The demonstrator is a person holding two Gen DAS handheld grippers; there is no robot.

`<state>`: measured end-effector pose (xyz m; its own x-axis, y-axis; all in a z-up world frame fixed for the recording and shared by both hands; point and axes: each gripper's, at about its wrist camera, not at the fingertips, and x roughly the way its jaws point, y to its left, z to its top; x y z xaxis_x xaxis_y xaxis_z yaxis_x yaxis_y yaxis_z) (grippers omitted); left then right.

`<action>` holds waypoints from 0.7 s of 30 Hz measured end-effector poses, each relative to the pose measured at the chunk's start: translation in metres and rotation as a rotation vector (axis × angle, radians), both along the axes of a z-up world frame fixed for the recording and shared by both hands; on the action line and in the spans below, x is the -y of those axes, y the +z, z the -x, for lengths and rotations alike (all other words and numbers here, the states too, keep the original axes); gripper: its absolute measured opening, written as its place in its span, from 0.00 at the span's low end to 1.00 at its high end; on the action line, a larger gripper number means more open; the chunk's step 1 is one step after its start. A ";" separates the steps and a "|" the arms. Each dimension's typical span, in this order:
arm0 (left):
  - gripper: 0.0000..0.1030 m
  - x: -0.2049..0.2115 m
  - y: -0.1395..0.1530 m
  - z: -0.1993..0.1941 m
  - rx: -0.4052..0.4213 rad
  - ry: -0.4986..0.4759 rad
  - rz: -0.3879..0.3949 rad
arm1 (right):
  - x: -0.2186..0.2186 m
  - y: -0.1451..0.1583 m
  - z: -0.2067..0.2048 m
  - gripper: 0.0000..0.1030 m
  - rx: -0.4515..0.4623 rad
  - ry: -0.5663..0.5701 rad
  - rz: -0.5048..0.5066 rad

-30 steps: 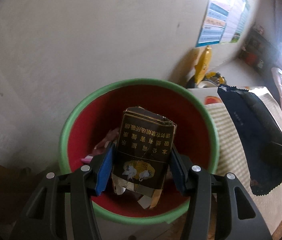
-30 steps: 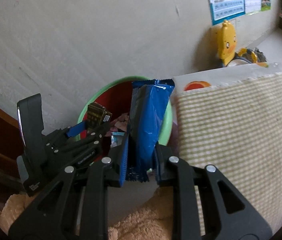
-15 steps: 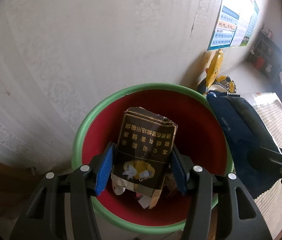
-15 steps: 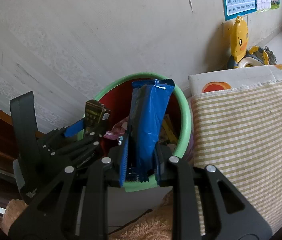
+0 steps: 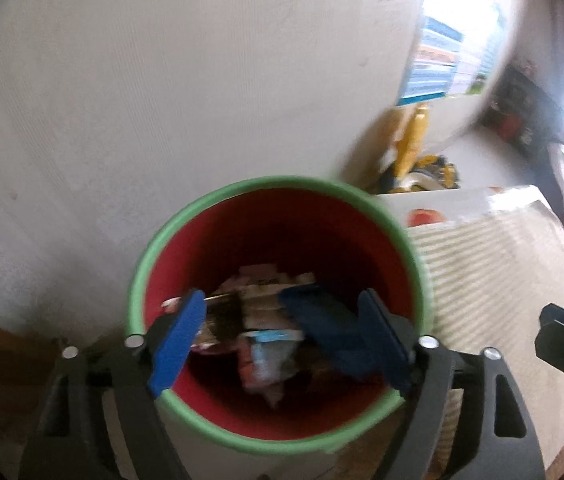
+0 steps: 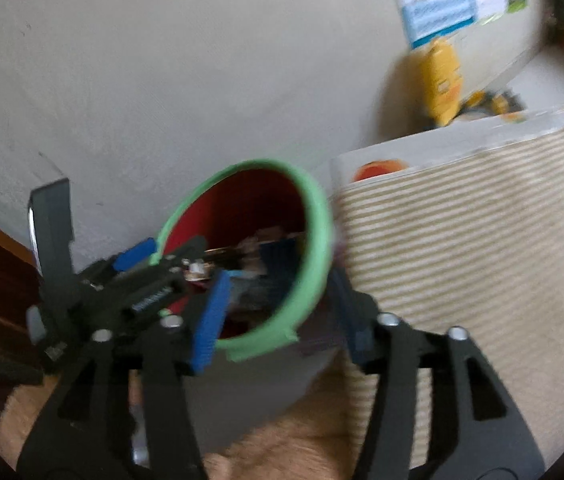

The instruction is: Collect trash

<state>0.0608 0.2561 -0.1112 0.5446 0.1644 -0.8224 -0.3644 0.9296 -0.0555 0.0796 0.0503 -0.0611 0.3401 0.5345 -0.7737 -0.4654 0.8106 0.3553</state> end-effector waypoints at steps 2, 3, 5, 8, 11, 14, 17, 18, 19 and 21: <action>0.82 0.023 0.011 -0.004 0.036 -0.062 -0.014 | 0.030 0.007 0.008 0.58 0.029 -0.065 0.019; 0.83 0.036 0.018 -0.007 0.058 -0.094 -0.016 | 0.041 0.009 0.011 0.60 0.037 -0.093 0.020; 0.84 0.060 0.031 -0.010 0.103 -0.147 0.000 | 0.075 0.020 0.021 0.64 0.073 -0.174 0.029; 0.88 0.098 0.058 -0.015 0.202 -0.227 0.023 | 0.113 0.037 0.034 0.68 0.145 -0.263 0.045; 0.92 0.139 0.093 -0.012 0.350 -0.288 -0.013 | 0.147 0.063 0.052 0.79 0.270 -0.360 0.075; 0.92 0.171 0.121 -0.008 0.455 -0.314 -0.068 | 0.168 0.088 0.075 0.93 0.455 -0.450 0.151; 0.92 0.200 0.143 -0.002 0.529 -0.351 -0.076 | 0.183 0.105 0.097 0.96 0.602 -0.510 0.153; 0.92 0.208 0.150 0.001 0.552 -0.358 -0.071 | 0.186 0.109 0.103 0.96 0.642 -0.527 0.135; 0.92 0.213 0.154 0.004 0.566 -0.360 -0.068 | 0.190 0.111 0.108 0.96 0.674 -0.540 0.119; 0.92 0.225 0.162 0.012 0.588 -0.368 -0.062 | 0.195 0.113 0.113 0.96 0.714 -0.586 0.120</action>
<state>0.0487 0.0311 0.0509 0.9261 -0.0798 -0.3688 0.0498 0.9947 -0.0901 -0.0337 -0.1444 0.0518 0.9471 0.0568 -0.3158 -0.0462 0.9981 0.0410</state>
